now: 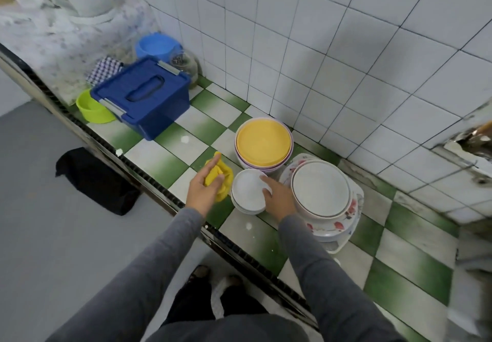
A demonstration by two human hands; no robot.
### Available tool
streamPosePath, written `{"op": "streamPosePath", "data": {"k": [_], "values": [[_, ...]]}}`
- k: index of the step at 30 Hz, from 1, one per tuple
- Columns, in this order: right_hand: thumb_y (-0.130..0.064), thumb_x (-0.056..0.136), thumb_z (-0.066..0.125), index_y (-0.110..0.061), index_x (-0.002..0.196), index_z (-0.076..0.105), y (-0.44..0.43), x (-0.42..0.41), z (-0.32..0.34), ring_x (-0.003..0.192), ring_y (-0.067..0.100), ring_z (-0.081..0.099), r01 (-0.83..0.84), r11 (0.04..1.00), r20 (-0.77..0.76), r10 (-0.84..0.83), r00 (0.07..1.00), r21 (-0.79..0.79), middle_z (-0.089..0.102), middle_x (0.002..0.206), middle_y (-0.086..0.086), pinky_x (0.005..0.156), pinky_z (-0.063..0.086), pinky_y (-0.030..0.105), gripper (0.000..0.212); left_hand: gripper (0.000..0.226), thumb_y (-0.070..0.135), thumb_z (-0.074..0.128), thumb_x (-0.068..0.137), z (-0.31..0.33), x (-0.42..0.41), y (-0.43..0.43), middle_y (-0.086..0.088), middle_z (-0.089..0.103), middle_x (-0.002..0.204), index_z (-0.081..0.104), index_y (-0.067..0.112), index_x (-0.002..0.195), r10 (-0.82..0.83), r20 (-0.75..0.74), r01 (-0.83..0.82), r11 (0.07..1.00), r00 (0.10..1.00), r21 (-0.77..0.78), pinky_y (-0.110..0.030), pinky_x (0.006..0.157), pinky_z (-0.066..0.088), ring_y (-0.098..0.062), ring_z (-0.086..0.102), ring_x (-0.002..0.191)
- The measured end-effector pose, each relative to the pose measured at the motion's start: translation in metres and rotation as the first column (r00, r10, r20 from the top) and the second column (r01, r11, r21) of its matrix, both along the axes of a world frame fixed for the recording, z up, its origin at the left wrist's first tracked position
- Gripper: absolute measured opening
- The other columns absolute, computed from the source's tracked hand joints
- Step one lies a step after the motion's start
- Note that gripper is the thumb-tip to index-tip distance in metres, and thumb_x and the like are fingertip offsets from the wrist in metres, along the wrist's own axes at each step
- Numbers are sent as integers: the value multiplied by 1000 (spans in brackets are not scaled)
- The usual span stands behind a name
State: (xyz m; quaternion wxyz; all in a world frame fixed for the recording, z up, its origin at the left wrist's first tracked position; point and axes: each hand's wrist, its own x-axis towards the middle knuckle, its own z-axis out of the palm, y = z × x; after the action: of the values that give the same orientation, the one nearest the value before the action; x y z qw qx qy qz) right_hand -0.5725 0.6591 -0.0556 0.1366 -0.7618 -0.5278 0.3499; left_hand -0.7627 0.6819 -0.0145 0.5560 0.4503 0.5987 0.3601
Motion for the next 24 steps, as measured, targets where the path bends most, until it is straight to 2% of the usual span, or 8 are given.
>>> {"op": "streamPosePath", "data": {"k": [3, 6, 9, 15, 18, 21, 24], "values": [[-10, 104, 47, -26, 149, 45, 3, -5, -2, 137, 24, 44, 62, 998, -58, -63, 996, -20, 48, 151, 7, 113, 34, 32, 47, 45, 21, 53, 102, 0, -4, 10, -4, 34, 154, 44, 51, 135, -58, 14, 59, 998, 998, -29, -36, 92, 41, -25, 41, 122], [-6, 103, 46, -26, 149, 47, 2, -8, -3, 139, 26, 41, 112, 993, -61, -113, 992, -27, 45, 153, 6, 116, 32, 35, 50, 48, 21, 53, 102, -1, -10, 19, -6, 34, 154, 45, 45, 142, -144, 12, 144, 989, 990, -34, -37, 93, 43, -27, 42, 124], [-6, 103, 43, -28, 147, 50, 0, -11, -3, 139, 27, 42, 169, 986, -29, -169, 985, -12, 46, 152, 6, 116, 31, 35, 50, 48, 19, 57, 100, -4, -15, 28, -9, 40, 151, 49, 45, 140, -186, 39, 187, 981, 982, -48, -40, 102, 48, -31, 48, 126], [-5, 103, 41, -30, 144, 53, -1, -19, -2, 134, 28, 46, 243, 970, 51, -243, 969, 16, 51, 148, 8, 112, 34, 35, 49, 48, 14, 60, 98, -4, -23, 43, -5, 42, 149, 52, 51, 128, -268, 93, 274, 960, 959, -61, -49, 108, 44, -30, 47, 127], [-2, 102, 41, -28, 143, 53, -2, -23, -2, 132, 29, 47, 267, 964, 84, -267, 960, 15, 52, 146, 9, 111, 35, 36, 50, 48, 13, 60, 97, -4, -26, 51, -2, 44, 147, 53, 53, 123, -310, 101, 317, 947, 945, -56, -43, 107, 45, -27, 47, 127], [1, 100, 42, -27, 143, 54, 1, -27, -2, 132, 29, 47, 276, 961, 117, -276, 954, 16, 52, 145, 9, 111, 35, 38, 52, 47, 11, 58, 98, -5, -28, 57, 2, 44, 138, 52, 47, 128, -349, 109, 356, 933, 931, -54, -36, 101, 45, -24, 47, 125], [1, 99, 43, -30, 142, 54, 2, -30, -2, 128, 29, 50, 292, 956, 158, -293, 943, 25, 55, 142, 8, 108, 39, 38, 55, 48, 11, 58, 98, -6, -31, 61, 1, 46, 140, 52, 48, 127, -378, 109, 385, 922, 919, -43, -35, 99, 45, -24, 48, 124]]}}
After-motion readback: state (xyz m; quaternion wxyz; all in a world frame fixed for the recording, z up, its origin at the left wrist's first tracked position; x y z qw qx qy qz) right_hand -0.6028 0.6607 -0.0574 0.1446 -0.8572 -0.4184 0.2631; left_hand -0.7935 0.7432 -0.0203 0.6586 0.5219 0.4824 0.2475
